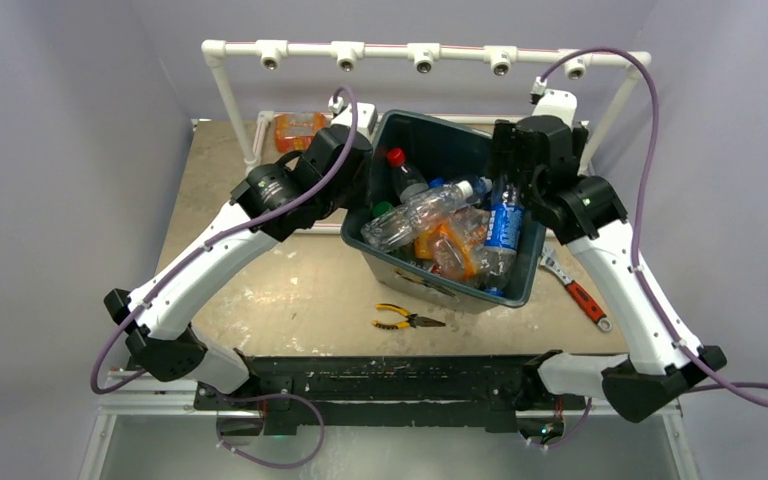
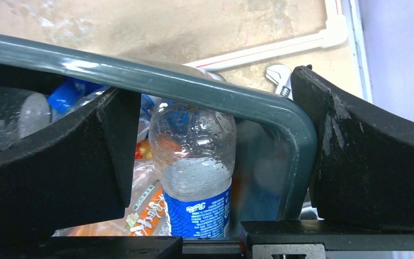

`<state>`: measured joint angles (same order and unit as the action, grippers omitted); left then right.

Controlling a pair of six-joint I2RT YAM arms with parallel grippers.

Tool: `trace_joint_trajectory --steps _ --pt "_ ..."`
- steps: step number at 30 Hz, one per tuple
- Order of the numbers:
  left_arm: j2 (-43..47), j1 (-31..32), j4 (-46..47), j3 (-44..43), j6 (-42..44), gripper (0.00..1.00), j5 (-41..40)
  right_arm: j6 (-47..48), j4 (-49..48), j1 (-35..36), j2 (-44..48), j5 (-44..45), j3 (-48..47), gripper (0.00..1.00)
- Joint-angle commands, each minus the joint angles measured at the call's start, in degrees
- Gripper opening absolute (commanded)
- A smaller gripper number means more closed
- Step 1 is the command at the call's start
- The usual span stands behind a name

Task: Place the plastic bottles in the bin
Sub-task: Move the trash bin to the center of the board.

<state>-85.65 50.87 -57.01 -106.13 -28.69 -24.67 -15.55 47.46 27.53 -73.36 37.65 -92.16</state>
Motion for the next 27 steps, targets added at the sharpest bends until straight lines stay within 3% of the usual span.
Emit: trace_joint_trajectory --steps 1,4,9,20,27 --pt "-1.84 0.87 14.34 1.5 -2.46 0.0 13.32 -1.54 -19.1 3.14 7.47 -11.13 3.84 0.99" --pt "-1.85 0.4 14.11 1.64 -2.33 0.0 13.76 -0.83 -24.64 3.11 12.78 -17.57 5.38 0.99" --pt "-2.15 0.35 14.77 2.54 -2.66 0.0 15.18 -2.3 -25.57 3.06 15.0 -21.82 1.78 0.99" --pt "-0.1 0.38 14.65 0.94 -3.86 0.0 17.5 -3.27 -18.0 3.15 10.29 -8.72 1.04 0.99" --pt "3.51 0.45 14.96 -2.85 -6.33 0.0 20.51 -6.93 -13.62 2.72 5.81 -12.7 -1.1 0.99"
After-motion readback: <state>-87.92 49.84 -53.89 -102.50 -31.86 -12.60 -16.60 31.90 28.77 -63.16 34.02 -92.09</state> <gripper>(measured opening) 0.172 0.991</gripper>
